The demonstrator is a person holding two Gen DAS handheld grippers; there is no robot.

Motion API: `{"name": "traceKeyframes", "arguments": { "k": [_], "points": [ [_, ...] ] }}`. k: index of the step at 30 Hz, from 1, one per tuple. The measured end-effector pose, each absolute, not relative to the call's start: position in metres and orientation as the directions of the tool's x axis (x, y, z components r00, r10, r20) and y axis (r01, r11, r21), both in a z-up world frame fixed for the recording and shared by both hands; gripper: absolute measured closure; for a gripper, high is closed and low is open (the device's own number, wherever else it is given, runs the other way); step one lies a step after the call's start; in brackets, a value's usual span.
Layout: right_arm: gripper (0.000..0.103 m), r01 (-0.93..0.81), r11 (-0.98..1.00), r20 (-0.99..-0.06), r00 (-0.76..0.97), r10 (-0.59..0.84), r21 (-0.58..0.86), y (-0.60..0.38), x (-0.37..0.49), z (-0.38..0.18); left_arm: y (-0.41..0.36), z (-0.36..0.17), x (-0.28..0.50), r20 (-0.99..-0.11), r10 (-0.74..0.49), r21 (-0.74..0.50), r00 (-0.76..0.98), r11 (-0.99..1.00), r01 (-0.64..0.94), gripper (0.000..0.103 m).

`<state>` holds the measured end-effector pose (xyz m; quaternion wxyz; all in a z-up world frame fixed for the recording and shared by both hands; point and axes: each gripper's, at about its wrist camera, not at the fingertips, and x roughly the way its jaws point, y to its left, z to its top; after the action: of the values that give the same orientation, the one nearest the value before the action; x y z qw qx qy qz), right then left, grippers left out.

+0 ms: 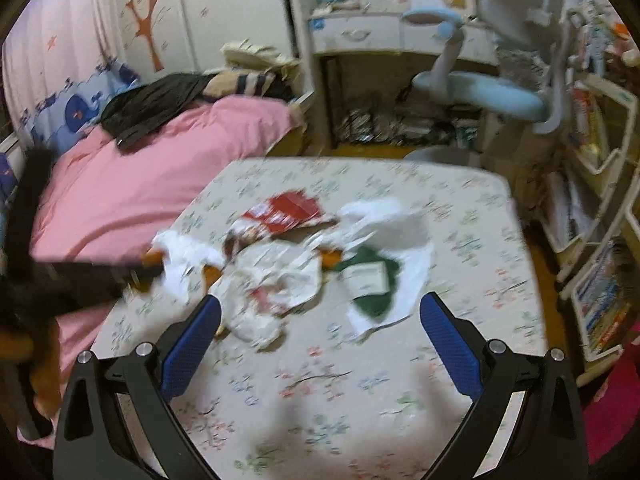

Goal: Collect trash
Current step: 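Grasp an orange peel with the left tool while the right tool grasps crumpled tissue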

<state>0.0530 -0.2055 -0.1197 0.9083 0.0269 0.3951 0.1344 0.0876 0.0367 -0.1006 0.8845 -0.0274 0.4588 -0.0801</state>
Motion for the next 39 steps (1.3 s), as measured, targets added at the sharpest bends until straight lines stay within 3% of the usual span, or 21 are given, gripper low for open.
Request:
{"name": "traceKeyframes", "arguments": {
  "k": [4,8,10,15,23,33,36,39],
  "points": [
    [0.007,-0.291,0.932,-0.736,0.579,0.35,0.215,-0.182,0.058,-0.132,0.055,-0.073,0.085,-0.728,-0.183,-0.172,0.66,0.982,0.082,0.085],
    [0.009,-0.386,0.817,-0.722,0.397,0.567,0.429,-0.152,0.064,-0.152,0.072,-0.066,0.093,-0.706,-0.177,-0.217,0.686,0.976,0.029,0.085],
    [0.02,-0.403,0.781,-0.72,0.329,0.61,0.477,-0.139,0.068,-0.161,0.08,-0.065,0.094,-0.698,-0.185,-0.243,0.691,0.97,0.014,0.084],
    [0.021,-0.394,0.829,-0.766,0.355,0.536,0.397,-0.117,0.075,-0.169,0.085,-0.063,0.095,-0.691,-0.199,-0.263,0.695,0.965,0.015,0.084],
    [0.021,-0.401,0.757,-0.669,0.363,0.649,0.517,-0.129,0.086,-0.156,0.086,-0.057,0.095,-0.67,-0.221,-0.283,0.708,0.958,0.031,0.084],
    [0.022,-0.423,0.758,-0.708,0.309,0.635,0.496,-0.109,0.096,-0.169,0.086,-0.056,0.099,-0.665,-0.244,-0.299,0.706,0.953,0.047,0.084],
    [0.022,-0.46,0.749,-0.661,0.374,0.651,0.477,-0.114,0.09,-0.15,0.086,-0.056,0.1,-0.663,-0.249,-0.3,0.706,0.952,0.053,0.084],
    [0.022,-0.396,0.837,-0.689,0.484,0.539,0.377,-0.128,0.093,-0.143,0.086,-0.054,0.101,-0.66,-0.25,-0.302,0.709,0.952,0.054,0.084]
  ]
}}
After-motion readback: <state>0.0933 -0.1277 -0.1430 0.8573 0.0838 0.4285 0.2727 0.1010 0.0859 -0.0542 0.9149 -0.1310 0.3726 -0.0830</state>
